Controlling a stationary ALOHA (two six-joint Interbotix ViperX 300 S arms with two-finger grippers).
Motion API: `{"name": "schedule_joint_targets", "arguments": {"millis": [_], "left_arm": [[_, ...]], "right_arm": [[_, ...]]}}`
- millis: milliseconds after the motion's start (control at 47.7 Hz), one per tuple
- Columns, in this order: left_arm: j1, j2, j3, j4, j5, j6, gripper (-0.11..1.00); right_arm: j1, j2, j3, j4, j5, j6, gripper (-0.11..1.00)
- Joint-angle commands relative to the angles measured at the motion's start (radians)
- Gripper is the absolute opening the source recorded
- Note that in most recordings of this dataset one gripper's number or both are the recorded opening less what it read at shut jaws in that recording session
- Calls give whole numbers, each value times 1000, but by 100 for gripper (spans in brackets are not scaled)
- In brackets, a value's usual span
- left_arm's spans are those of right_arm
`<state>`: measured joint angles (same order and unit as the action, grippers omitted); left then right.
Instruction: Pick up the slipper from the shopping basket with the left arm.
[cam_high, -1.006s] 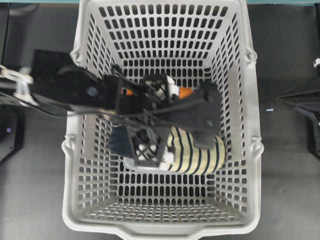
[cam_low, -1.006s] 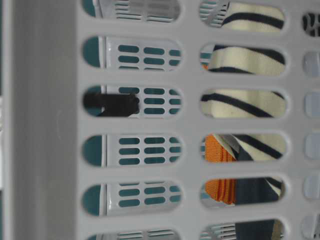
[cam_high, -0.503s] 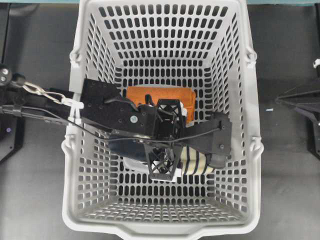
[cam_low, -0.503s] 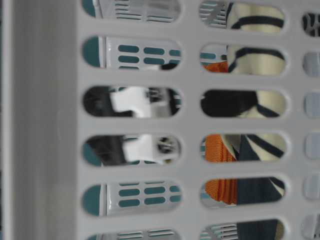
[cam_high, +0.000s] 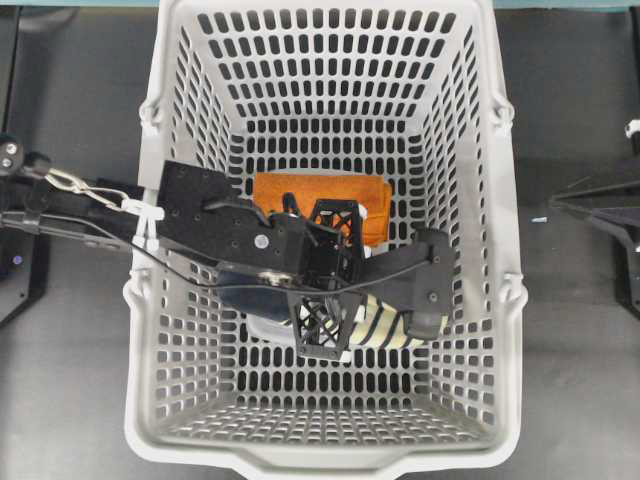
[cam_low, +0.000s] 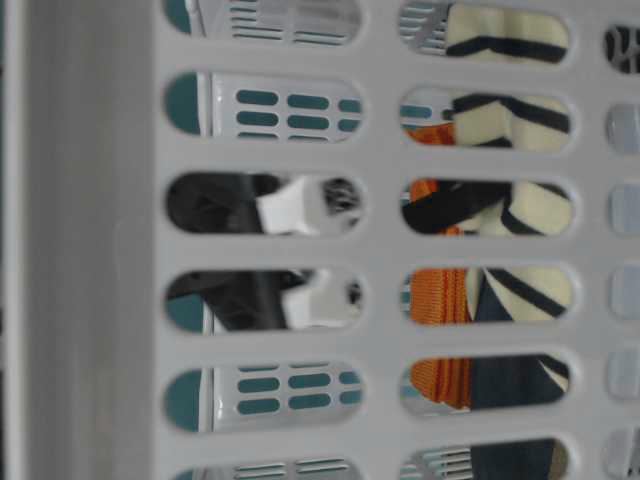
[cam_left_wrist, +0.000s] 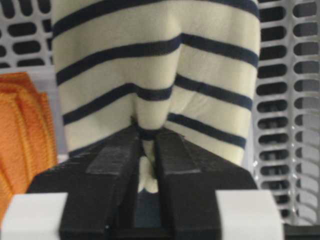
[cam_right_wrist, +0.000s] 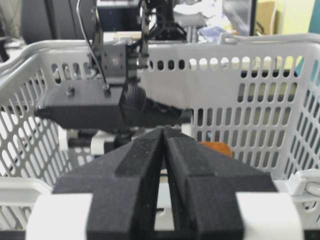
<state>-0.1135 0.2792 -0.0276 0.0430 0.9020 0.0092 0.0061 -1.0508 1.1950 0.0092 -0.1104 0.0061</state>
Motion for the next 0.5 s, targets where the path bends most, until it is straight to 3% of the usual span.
{"name": "schedule_joint_targets", "arguments": {"millis": [0,105,482], "left_arm": [[8,-57,-66,2,44,9,6],[18,-77,-147,3,140,25,6],[23,-25,-626,3,538,74,6]], "right_arm": [[0,6,-6,5,-6,2,-1],[0,6,-6,3,-5,2,-1],[2,-2,-2,3,-5,2,-1]]}}
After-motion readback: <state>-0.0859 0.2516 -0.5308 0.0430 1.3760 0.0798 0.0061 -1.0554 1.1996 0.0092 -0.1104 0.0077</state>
